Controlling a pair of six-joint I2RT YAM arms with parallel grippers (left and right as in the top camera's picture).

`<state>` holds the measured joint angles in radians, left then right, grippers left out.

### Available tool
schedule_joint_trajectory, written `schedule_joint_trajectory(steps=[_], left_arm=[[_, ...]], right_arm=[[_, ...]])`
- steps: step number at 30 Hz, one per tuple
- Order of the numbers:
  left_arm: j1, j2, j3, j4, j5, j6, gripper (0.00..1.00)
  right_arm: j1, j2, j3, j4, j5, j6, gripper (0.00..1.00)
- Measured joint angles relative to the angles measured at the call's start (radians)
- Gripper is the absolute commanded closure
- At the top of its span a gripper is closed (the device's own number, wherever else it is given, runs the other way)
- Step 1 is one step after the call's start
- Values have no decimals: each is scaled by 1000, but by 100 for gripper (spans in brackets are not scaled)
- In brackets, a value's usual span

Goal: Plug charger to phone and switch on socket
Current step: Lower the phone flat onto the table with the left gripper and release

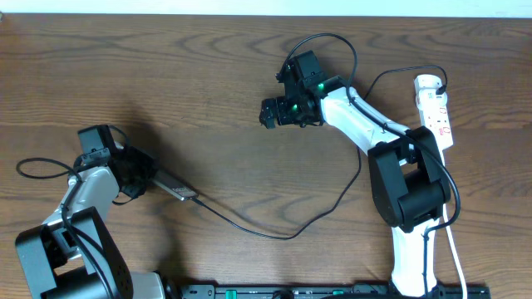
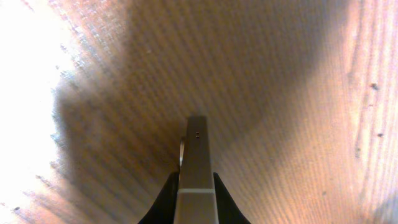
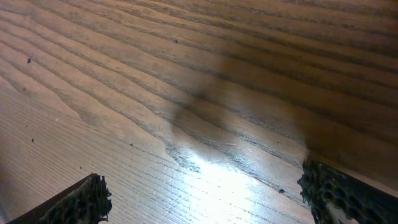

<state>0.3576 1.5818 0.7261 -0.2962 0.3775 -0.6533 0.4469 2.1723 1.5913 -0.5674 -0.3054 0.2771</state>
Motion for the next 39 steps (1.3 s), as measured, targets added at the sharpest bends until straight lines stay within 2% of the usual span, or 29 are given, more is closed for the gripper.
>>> schedule_joint_trajectory(steps=[10, 13, 14, 20, 23, 27, 36, 38, 39], left_arm=[[0, 0, -1, 0, -18, 0, 92], [0, 0, -8, 4, -18, 0, 83], [0, 0, -11, 4, -17, 1, 76], [0, -3, -13, 5, -14, 0, 73], [0, -4, -13, 6, -12, 0, 67], [0, -8, -13, 8, -7, 0, 51], [0, -17, -12, 7, -5, 3, 49], [0, -17, -12, 7, -5, 3, 44], [-1, -17, -12, 8, -5, 3, 38]], right_arm=[[1, 0, 0, 0, 0, 0, 1], [3, 0, 0, 0, 0, 0, 1], [3, 0, 0, 0, 0, 0, 1], [5, 0, 0, 0, 0, 0, 1], [5, 0, 0, 0, 1, 0, 1], [5, 0, 0, 0, 1, 0, 1], [5, 0, 0, 0, 1, 0, 1], [5, 0, 0, 0, 1, 0, 1], [5, 0, 0, 0, 1, 0, 1]])
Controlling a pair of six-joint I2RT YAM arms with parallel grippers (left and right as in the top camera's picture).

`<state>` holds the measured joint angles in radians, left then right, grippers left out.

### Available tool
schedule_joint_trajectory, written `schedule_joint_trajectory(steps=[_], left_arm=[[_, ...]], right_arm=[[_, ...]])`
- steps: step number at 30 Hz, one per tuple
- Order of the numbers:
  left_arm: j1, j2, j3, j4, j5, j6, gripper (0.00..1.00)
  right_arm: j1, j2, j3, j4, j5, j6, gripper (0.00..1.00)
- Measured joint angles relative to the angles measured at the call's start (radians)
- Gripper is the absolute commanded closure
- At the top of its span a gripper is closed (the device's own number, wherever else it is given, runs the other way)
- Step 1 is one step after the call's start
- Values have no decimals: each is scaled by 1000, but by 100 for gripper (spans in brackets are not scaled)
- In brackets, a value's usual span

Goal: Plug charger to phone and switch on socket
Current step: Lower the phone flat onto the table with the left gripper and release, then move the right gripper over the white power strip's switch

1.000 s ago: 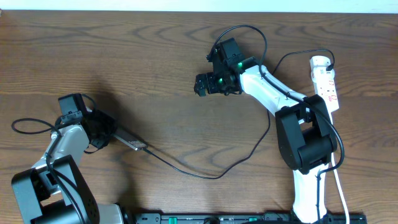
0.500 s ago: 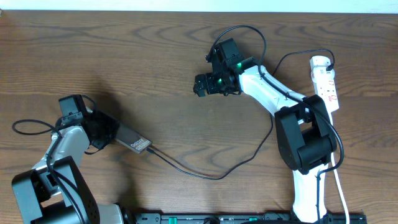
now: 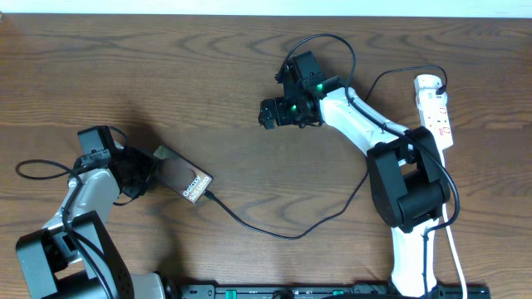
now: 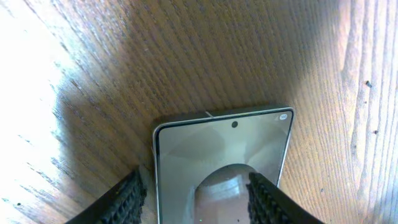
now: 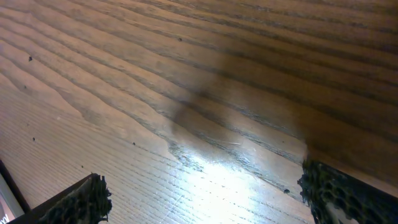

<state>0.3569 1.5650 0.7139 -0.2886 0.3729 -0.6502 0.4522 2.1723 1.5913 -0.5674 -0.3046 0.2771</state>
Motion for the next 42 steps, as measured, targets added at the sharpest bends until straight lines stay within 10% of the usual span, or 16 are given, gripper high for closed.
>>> schedule_joint_trajectory(steps=[7, 27, 42], left_arm=[[0, -7, -1, 84, 16, 23, 15], [-41, -488, 69, 115, 82, 260, 12], [-41, -531, 69, 86, 85, 263, 12]], right_arm=[[0, 0, 0, 0, 0, 0, 1], [-52, -187, 0, -165, 133, -12, 1], [-604, -564, 15, -278, 535, -74, 1]])
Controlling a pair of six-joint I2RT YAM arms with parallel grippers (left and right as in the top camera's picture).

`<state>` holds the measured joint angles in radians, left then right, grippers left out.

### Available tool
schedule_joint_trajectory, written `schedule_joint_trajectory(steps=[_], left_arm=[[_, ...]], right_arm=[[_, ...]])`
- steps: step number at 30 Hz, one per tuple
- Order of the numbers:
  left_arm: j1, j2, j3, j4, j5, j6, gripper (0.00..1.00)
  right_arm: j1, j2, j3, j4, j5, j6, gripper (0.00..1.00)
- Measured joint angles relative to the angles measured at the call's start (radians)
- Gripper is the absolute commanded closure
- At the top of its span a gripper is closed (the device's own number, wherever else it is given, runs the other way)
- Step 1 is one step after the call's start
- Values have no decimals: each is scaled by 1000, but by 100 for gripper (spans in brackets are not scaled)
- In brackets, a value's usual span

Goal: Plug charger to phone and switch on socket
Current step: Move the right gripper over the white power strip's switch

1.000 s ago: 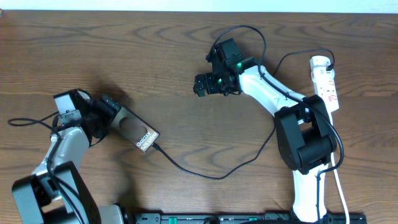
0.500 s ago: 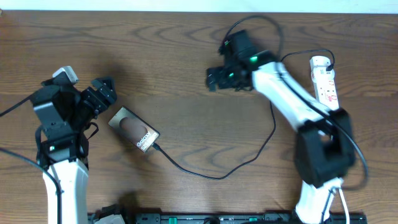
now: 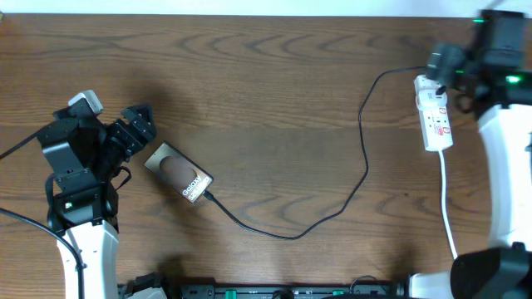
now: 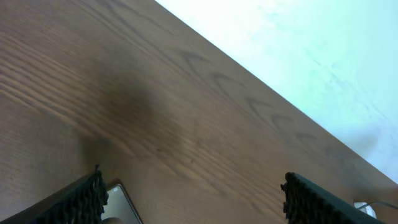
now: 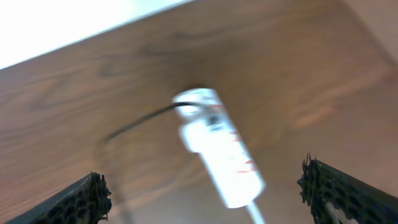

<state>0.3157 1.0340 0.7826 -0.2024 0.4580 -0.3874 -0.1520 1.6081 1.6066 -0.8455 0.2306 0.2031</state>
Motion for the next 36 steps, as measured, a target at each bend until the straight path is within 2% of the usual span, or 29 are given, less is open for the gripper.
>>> schedule_joint_trajectory(steps=[5, 7, 8, 15, 21, 36], left_arm=[[-2, 0, 0, 0, 0, 0, 12], [-2, 0, 0, 0, 0, 0, 12], [-3, 0, 0, 0, 0, 0, 12], [-3, 0, 0, -7, 0, 0, 12], [-3, 0, 0, -10, 0, 0, 12], [-3, 0, 0, -19, 0, 0, 12]], right_arm=[[-158, 63, 0, 0, -86, -99, 1], [-209, 110, -1, 0, -170, -177, 1], [-246, 174, -4, 0, -267, -262, 1], [-277, 412, -9, 0, -542, -446, 1], [-275, 490, -15, 9, -598, -485, 1], [-273, 492, -15, 85, -639, -514, 1]])
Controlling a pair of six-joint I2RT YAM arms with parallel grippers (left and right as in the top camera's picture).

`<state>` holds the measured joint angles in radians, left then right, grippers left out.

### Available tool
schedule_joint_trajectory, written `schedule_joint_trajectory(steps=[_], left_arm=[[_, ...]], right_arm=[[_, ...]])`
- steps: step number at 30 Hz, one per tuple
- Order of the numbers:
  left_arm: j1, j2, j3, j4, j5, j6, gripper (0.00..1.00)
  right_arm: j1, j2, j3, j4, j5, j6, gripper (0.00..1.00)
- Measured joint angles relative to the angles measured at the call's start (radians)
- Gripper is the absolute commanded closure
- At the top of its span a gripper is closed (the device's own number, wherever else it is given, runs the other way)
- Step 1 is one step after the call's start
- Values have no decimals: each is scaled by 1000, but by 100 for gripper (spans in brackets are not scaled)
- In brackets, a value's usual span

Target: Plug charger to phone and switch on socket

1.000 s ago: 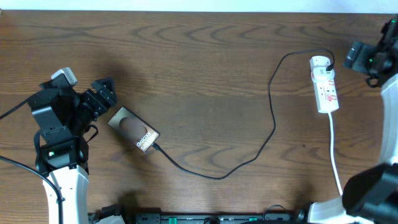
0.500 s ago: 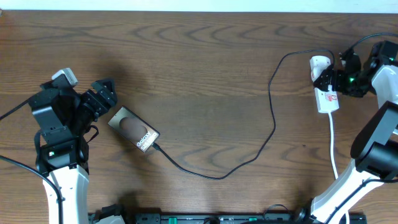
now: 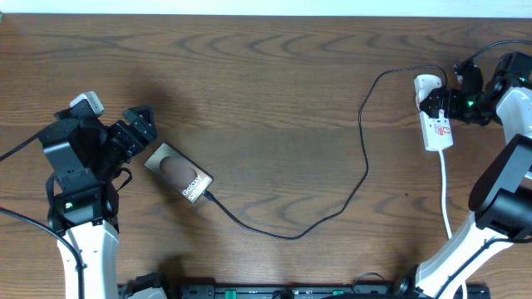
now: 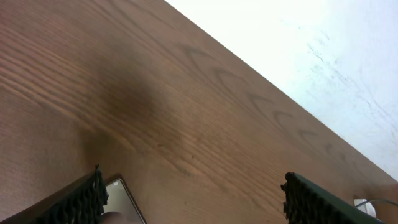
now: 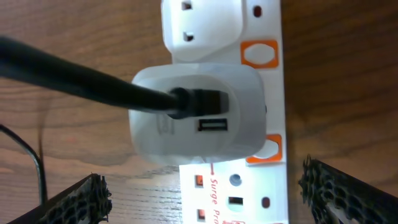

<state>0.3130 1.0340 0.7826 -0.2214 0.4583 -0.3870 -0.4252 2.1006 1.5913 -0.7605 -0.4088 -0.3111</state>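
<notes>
The phone (image 3: 179,173) lies flat, screen up, on the wooden table (image 3: 266,75), with the black charger cable (image 3: 291,235) plugged into its lower-right end. The cable runs to a white charger (image 5: 196,115) seated in the white power strip (image 3: 436,124). Orange switches (image 5: 260,53) sit beside the sockets. My left gripper (image 3: 133,129) hangs open, up and left of the phone; in the wrist view a phone corner (image 4: 121,202) shows by the left finger. My right gripper (image 5: 202,193) is open, close over the strip, its fingers either side of it.
The strip's white lead (image 3: 445,208) runs down the right side toward the front edge. The black cable loops across the table's middle right. A pale wall or floor (image 4: 298,50) lies beyond the table's far edge.
My right gripper has come from high over the strip's far end to close above the charger and switches. The left gripper, phone and cable stay as they were.
At first my left gripper was shut on the phone held on edge, cable attached, and the right one was open over the table's middle. Then the phone lay flat between open left fingers. Then the left arm stood raised clear and the right arm was by the strip, now close over it.
</notes>
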Motion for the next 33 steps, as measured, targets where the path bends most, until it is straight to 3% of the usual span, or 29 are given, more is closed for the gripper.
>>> schedule_joint_trajectory(steps=[33], left_arm=[[0, 0, 0, -14, 0, 0, 12]], right_arm=[[58, 8, -6, 39, 24, 144, 3]])
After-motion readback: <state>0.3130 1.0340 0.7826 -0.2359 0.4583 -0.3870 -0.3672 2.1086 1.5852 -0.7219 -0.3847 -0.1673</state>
